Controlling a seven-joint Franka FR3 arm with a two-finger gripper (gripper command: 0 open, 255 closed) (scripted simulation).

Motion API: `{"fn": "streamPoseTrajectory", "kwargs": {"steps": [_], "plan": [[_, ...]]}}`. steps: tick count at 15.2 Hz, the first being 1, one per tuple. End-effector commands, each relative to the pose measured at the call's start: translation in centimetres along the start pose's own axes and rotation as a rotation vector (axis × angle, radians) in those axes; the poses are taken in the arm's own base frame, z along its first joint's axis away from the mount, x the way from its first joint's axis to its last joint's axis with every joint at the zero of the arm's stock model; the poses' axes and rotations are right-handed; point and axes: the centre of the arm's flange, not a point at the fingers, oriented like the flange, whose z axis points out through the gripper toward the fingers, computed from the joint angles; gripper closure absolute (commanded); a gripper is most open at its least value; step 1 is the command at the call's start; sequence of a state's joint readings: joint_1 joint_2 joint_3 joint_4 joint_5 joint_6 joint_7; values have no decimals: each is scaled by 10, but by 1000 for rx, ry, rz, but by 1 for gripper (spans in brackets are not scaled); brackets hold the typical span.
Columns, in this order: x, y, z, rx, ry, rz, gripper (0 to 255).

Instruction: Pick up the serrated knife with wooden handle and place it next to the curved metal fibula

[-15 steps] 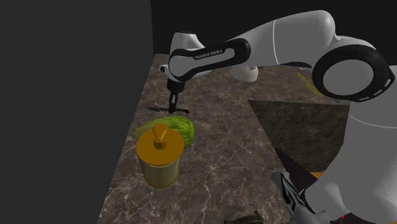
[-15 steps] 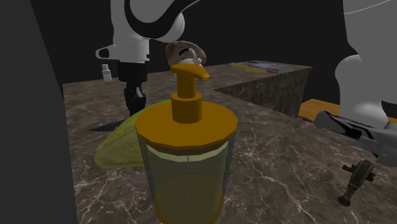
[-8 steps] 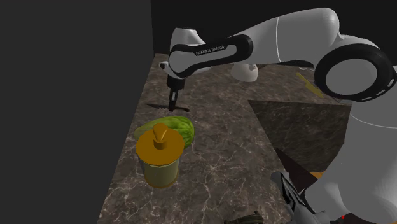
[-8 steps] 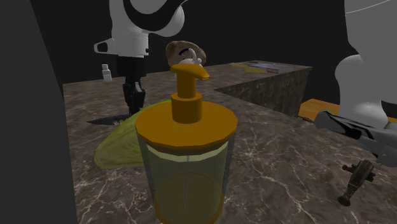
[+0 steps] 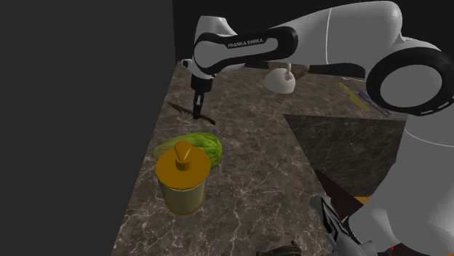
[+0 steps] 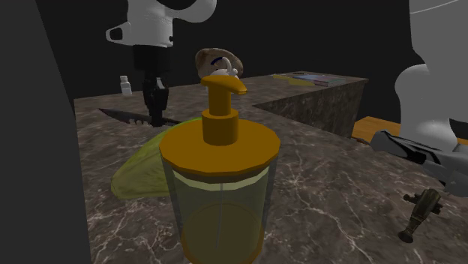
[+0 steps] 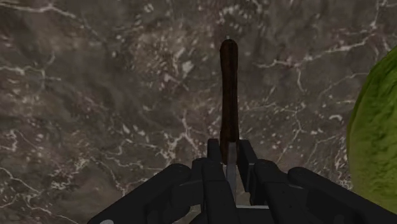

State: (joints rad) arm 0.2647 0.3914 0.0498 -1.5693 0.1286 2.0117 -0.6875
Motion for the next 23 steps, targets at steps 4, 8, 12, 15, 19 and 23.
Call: {"fn": "streamPoseTrajectory", "kwargs": {"steps": [4,8,12,15,19,23], "plan": [[3,-2,-28,0,0,0,255],[5,-3,-49,0,0,0,255],[3,-17,-62,0,0,0,255],[-10,-54,-60,0,0,0,255],[-27,-104,-59,0,0,0,255],[-44,-154,-57,0,0,0,255]]}}
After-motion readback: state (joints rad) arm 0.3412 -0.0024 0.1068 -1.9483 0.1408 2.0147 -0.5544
